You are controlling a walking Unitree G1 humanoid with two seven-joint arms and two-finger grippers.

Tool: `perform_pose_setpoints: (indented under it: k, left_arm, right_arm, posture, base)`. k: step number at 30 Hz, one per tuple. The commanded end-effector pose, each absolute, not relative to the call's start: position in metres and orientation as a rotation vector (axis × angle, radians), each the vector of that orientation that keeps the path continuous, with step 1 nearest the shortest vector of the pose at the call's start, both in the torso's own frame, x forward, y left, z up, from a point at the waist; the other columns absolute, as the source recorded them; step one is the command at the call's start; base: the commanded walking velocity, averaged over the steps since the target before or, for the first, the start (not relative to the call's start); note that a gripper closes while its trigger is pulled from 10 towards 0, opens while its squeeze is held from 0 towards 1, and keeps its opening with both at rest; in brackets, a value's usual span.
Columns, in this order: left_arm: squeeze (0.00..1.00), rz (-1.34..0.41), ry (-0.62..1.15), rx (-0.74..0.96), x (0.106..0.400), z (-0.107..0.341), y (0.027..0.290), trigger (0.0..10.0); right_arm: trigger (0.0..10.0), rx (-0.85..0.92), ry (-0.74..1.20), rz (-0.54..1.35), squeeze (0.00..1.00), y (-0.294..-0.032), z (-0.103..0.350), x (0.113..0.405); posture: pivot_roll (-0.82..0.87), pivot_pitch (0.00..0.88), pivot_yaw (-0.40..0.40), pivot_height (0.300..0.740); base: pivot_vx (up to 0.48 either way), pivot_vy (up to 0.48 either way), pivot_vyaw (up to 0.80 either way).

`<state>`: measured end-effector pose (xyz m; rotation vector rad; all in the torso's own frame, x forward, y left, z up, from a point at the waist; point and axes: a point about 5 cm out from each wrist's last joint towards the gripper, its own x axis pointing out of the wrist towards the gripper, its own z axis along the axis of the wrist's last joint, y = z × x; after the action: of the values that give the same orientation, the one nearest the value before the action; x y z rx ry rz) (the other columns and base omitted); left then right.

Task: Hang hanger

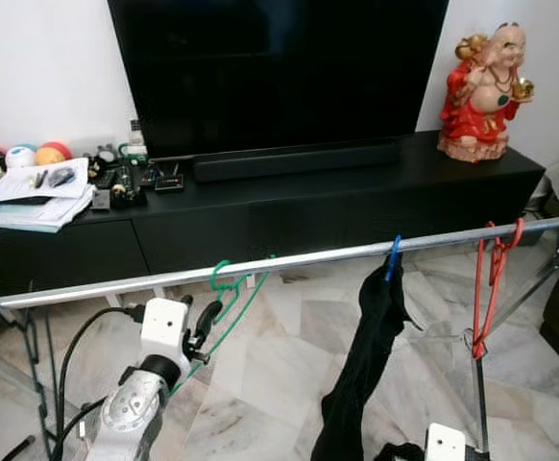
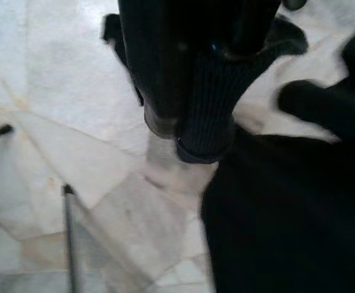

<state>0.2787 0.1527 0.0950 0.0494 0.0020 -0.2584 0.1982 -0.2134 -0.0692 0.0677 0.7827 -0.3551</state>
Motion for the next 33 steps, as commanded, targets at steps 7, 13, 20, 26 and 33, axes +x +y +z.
perform_pose_setpoints:
  k: [7,13,20,26,33]
  left_arm:
    - [0.0,-0.255,0.054,0.136,0.282,0.094,0.17,10.0]
    - [0.0,-0.265,0.102,0.262,0.299,0.102,0.185,10.0]
    - [0.0,-0.367,0.172,0.337,0.316,0.1,0.182,10.0]
    - [0.0,-0.401,0.25,0.39,0.325,0.088,0.181,10.0]
    - [0.0,-0.435,0.253,0.381,0.332,0.088,0.173,10.0]
  right_arm:
    - [10.0,0.054,0.777,-0.332,0.0,-0.21,-0.068,0.202]
    - [10.0,0.046,0.781,-0.322,0.0,-0.209,-0.068,0.202]
    - [10.0,0.044,0.787,-0.316,0.0,-0.207,-0.069,0.202]
    - [10.0,0.032,0.788,-0.311,0.0,-0.207,-0.069,0.202]
    - [10.0,0.012,0.79,-0.299,0.0,-0.208,-0.068,0.202]
  posture:
    - [0.12,0.0,0.011,0.74]
    - [0.11,0.0,0.018,0.74]
    - [0.1,0.0,0.025,0.74]
    - [0.11,0.0,0.017,0.74]
    - [0.11,0.0,0.011,0.74]
  base:
    - [0.0,0.0,0.0]
    - [0.0,0.0,0.0]
    - [0.0,0.0,0.0]
    - [0.0,0.0,0.0]
    - [0.0,0.0,0.0]
